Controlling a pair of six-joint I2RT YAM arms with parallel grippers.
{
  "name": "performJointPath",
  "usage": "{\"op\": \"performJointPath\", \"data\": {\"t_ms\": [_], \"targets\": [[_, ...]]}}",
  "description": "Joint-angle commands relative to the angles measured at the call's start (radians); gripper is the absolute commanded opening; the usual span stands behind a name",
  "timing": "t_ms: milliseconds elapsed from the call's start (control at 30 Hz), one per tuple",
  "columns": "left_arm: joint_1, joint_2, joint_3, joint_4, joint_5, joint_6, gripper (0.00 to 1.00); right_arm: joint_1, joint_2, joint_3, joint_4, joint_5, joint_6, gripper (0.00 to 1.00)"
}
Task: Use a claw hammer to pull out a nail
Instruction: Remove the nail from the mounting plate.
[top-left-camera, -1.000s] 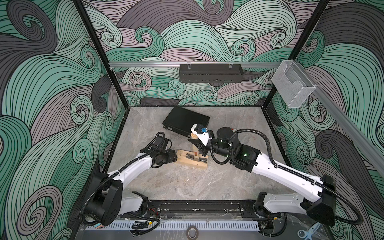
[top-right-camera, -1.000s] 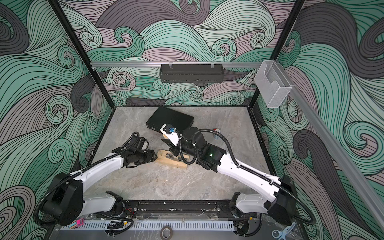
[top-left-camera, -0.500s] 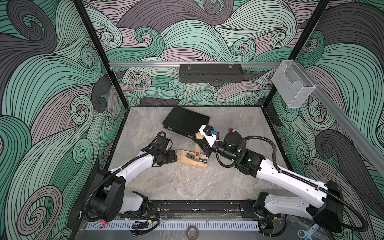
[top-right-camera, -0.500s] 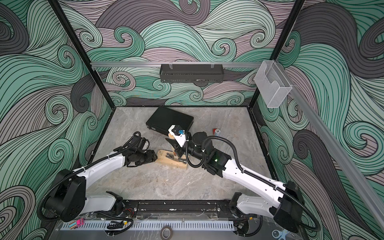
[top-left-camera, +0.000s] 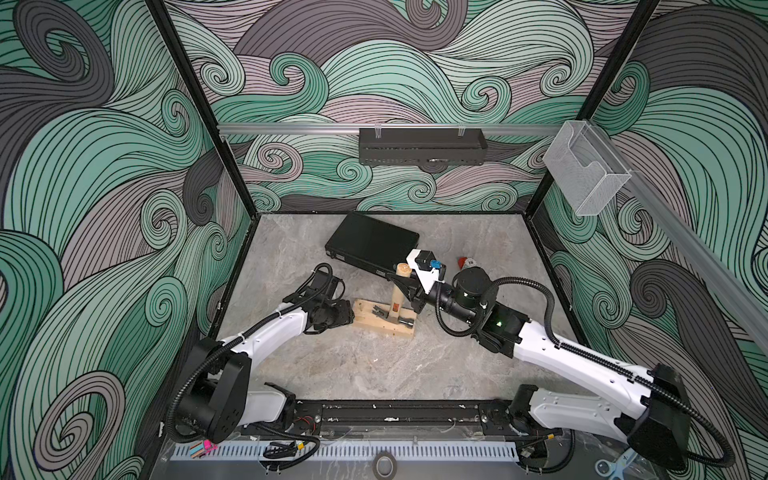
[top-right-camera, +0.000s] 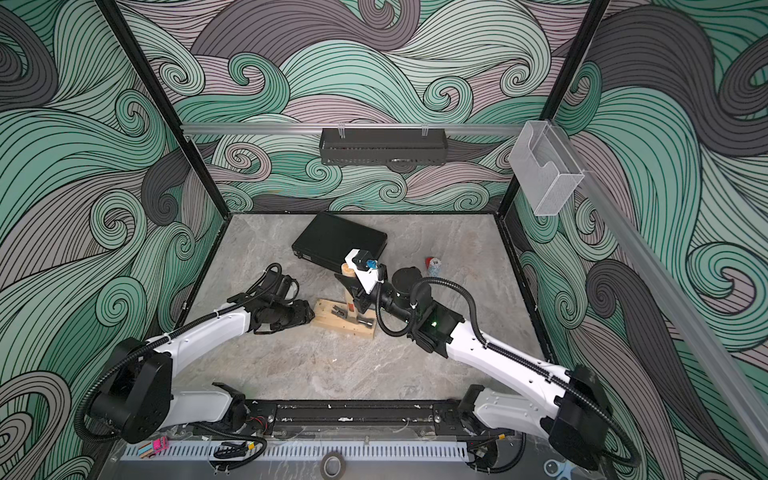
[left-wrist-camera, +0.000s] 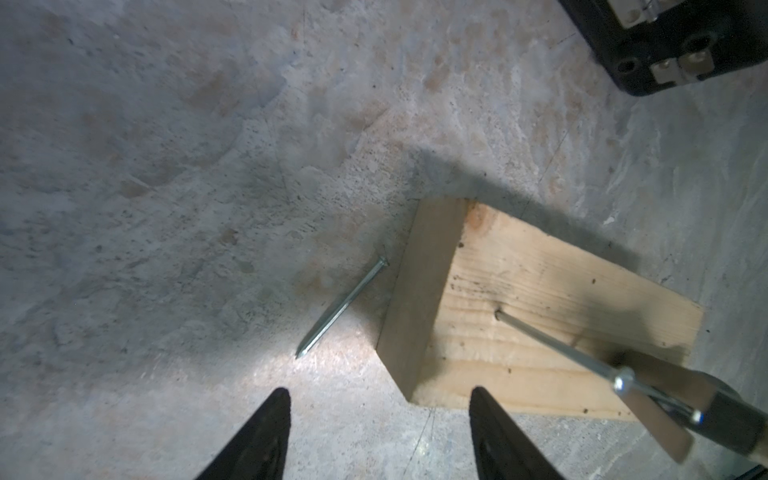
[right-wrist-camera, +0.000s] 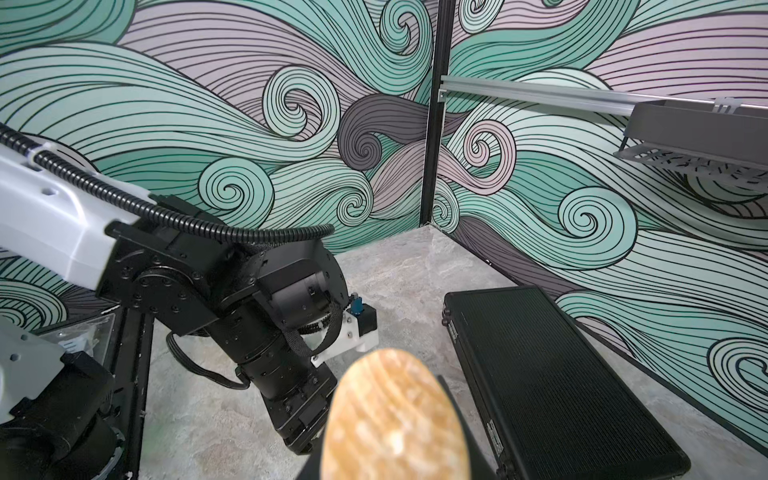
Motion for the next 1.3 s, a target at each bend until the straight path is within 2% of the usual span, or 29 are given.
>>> {"op": "performJointPath", "data": {"t_ms": [0, 1267], "targets": [[-0.003, -0.005, 0.036, -0.042, -0.011, 0.004, 0.66, -0.003, -0.020, -0.031, 0.049, -0.038, 0.078, 0.00], [-0.004, -0.007, 0.004, -0.030, -0.016, -0.005, 0.64, -0.024, -0.040, -0.211, 0.296, -0.047, 0.158, 0.00]]}}
